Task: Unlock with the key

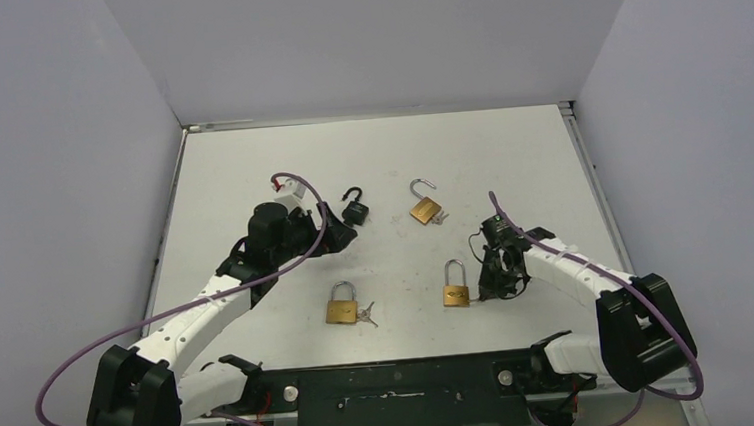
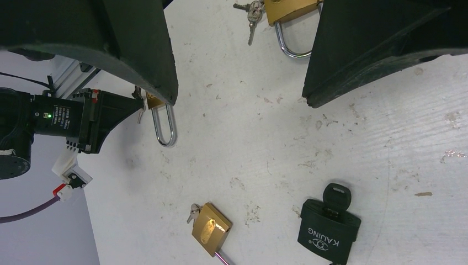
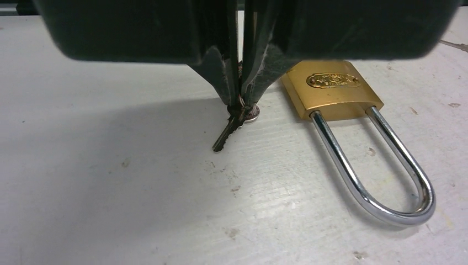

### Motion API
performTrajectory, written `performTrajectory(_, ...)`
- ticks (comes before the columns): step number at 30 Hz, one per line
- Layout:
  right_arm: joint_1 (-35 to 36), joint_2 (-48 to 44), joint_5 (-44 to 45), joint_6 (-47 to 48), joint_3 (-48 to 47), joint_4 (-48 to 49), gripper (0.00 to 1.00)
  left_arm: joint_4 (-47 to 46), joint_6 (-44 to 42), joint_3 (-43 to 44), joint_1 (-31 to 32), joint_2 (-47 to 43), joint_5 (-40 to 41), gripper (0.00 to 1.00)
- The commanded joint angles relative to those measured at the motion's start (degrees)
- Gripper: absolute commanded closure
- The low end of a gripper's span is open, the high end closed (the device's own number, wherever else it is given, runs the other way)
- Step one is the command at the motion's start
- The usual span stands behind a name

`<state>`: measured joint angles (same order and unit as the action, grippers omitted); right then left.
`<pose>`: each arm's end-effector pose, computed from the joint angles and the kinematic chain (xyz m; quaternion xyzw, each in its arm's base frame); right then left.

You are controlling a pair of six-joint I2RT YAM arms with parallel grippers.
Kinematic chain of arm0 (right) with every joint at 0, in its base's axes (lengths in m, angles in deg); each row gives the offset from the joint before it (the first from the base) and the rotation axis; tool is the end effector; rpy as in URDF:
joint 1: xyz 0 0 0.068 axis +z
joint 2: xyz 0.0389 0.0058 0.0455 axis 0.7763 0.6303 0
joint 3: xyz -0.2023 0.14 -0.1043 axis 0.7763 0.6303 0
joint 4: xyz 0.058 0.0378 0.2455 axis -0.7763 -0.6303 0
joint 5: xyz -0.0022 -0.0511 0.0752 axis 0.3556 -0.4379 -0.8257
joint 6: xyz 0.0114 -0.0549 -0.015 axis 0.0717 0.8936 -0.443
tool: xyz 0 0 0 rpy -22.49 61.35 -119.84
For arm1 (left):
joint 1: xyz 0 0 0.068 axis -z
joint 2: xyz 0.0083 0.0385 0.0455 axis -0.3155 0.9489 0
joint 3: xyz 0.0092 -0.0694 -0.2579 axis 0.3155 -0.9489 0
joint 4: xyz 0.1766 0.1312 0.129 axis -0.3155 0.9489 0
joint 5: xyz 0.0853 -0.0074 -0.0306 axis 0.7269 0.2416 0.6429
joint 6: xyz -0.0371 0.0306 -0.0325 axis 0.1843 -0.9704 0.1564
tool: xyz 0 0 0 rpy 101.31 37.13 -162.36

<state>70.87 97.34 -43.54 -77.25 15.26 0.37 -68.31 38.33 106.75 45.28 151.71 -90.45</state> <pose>0.1819 0.0701 0.1472 0.1897 0.9751 0.0940 0.0662 0.2198 -0.1213 0.2391 -0.0069 0.8480 -0.3476 0.4000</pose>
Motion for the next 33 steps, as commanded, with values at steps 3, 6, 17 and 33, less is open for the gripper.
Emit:
performTrajectory(3, 2.9, -2.0, 7.0, 4.9, -1.2, 3.8, 1.00, -5.0, 3.1, 0.9, -0.2, 0.3, -1.2, 0.19)
performTrajectory(6, 5.8, -4.5, 8.7, 6.0, -3.9, 3.9, 1.00, -6.5, 5.9, 1.2, -0.2, 0.8, -2.5, 0.19)
performTrajectory(17, 18.9, -15.6, -0.8, 15.1, -9.2, 22.6, 1.00, -19.3, 20.9, 3.2, 0.0, 5.8, -13.8, 0.15)
performTrajectory(33, 20.4, -12.3, -22.9, 12.9, -12.3, 50.4, 1.00, -44.1, 29.3, 2.4, 1.1, 10.1, -29.9, 0.18)
